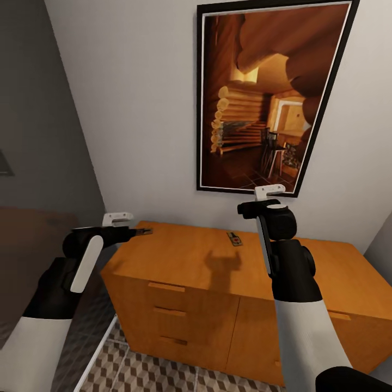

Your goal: Take the four mousetraps from the cabinet in the bathroom and place them on the bathroom floor. Make sure all four end up on the same floor surface, and ensure that at least two of them are either under or directly next to the same bathroom sink.

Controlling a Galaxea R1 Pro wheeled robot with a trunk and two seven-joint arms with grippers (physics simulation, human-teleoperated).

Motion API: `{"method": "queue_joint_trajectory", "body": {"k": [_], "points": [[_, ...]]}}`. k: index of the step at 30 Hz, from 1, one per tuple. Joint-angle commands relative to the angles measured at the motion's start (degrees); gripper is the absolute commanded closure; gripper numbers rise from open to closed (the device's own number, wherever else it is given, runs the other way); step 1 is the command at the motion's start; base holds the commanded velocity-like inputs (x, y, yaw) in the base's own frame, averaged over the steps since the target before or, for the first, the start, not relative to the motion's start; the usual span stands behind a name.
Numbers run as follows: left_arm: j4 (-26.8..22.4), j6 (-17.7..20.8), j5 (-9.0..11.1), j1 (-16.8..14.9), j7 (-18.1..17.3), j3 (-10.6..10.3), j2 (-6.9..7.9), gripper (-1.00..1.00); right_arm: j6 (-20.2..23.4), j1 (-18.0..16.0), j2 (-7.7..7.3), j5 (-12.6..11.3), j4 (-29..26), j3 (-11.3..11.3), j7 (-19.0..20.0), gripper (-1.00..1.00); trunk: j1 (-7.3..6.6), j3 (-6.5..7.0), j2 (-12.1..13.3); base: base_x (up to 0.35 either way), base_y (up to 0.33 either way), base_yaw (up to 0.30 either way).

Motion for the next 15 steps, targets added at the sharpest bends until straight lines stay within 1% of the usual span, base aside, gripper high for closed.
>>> {"method": "queue_joint_trajectory", "body": {"k": [1,2,3,7,15], "points": [[-0.02,0.15,0.47,-0.06,1.98,-0.19,-0.03,-1.00,0.27,-0.06,0.01,0.08,-0.03,0.03,-0.05,-1.00,0.01,-0.08,-0.06,0.000,0.000,0.000],[-0.02,0.15,0.47,-0.06,1.98,-0.19,-0.03,-1.00,0.27,-0.06,0.01,0.08,-0.03,0.03,-0.05,-1.00,0.01,-0.08,-0.06,0.000,0.000,0.000],[-0.03,0.12,0.42,-0.06,3.07,-0.26,-0.16,-1.00,0.27,-0.06,0.01,0.08,-0.02,0.02,-0.05,-1.00,0.01,-0.08,-0.06,0.000,0.000,0.000],[-0.04,0.12,0.33,-0.06,4.40,-0.41,-0.77,-1.00,0.27,-0.06,0.01,0.08,-0.02,0.01,-0.05,-1.00,0.01,-0.08,-0.06,0.000,0.000,0.000],[-0.01,0.15,-0.04,-0.06,5.03,-0.63,-1.63,-1.00,0.27,-0.06,0.01,-0.05,0.20,-0.04,-0.04,-1.00,0.01,-0.08,-0.06,0.000,0.000,0.000]]}}
